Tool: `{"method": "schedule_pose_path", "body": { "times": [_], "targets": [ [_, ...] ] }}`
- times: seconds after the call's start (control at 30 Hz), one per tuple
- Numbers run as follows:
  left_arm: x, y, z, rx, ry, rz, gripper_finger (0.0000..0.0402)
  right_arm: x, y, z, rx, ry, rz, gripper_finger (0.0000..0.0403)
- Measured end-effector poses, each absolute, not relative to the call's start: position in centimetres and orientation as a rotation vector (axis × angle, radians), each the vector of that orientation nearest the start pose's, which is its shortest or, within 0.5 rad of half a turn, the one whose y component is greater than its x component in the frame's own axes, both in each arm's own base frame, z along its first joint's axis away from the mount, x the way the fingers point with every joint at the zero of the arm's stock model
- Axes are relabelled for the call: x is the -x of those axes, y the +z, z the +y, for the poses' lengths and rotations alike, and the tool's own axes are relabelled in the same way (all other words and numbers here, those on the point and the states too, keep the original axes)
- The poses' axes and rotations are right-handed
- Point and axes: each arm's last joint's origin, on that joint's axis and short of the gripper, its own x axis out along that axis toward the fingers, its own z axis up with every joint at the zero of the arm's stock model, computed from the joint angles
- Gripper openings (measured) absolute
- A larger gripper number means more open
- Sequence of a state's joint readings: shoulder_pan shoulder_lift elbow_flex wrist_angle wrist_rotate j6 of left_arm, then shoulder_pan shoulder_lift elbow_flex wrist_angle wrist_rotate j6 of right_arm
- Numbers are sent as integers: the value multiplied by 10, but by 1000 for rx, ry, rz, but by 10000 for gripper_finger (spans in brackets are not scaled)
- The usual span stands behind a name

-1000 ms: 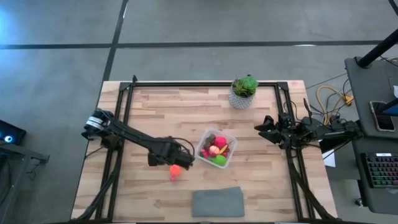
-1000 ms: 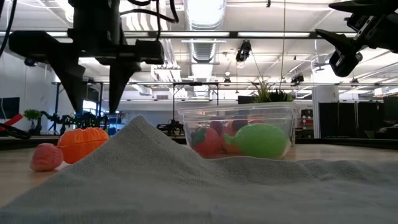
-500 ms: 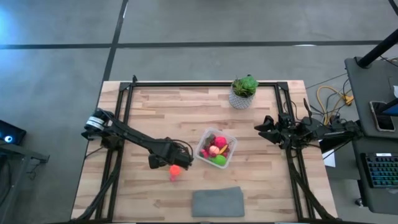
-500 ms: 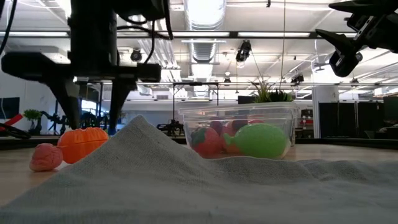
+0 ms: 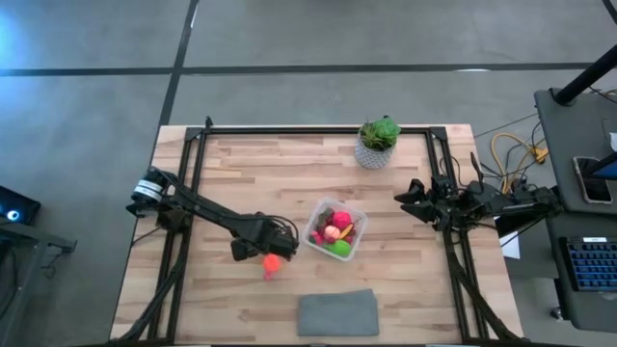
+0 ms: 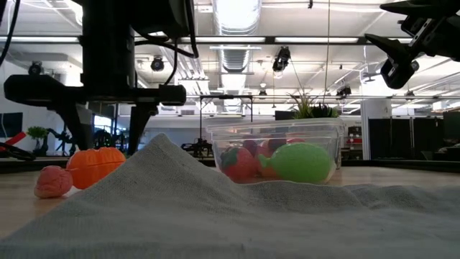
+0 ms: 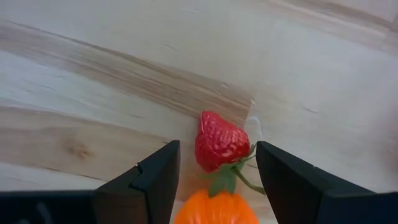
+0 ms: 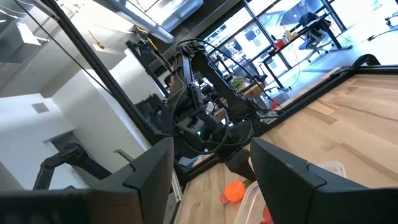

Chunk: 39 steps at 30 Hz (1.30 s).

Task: Pick and placing Produce into tupperware
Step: Put the red strawberry into the transparent container

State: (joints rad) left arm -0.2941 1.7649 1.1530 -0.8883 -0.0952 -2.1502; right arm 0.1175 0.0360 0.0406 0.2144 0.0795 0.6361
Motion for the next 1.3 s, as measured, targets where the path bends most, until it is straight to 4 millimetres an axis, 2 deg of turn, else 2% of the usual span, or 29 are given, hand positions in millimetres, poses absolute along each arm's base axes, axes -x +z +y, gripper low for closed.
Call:
{"method": "schedule_pose_path", "body": {
  "times": [0.23,0.57,1.0,1.3],
  "targets": [
    [-300,173,-88,1408,1355,934,196,-95,195,9,-655,106,-199,206],
    [-300,157,-88,1478,1277,922,196,-95,195,9,-655,106,-199,206],
    [-294,152,-86,1407,1280,954,195,-95,195,9,-655,106,-199,206],
    [-292,151,-86,1393,1285,961,137,-95,195,9,-655,106,-199,206]
  ]
}}
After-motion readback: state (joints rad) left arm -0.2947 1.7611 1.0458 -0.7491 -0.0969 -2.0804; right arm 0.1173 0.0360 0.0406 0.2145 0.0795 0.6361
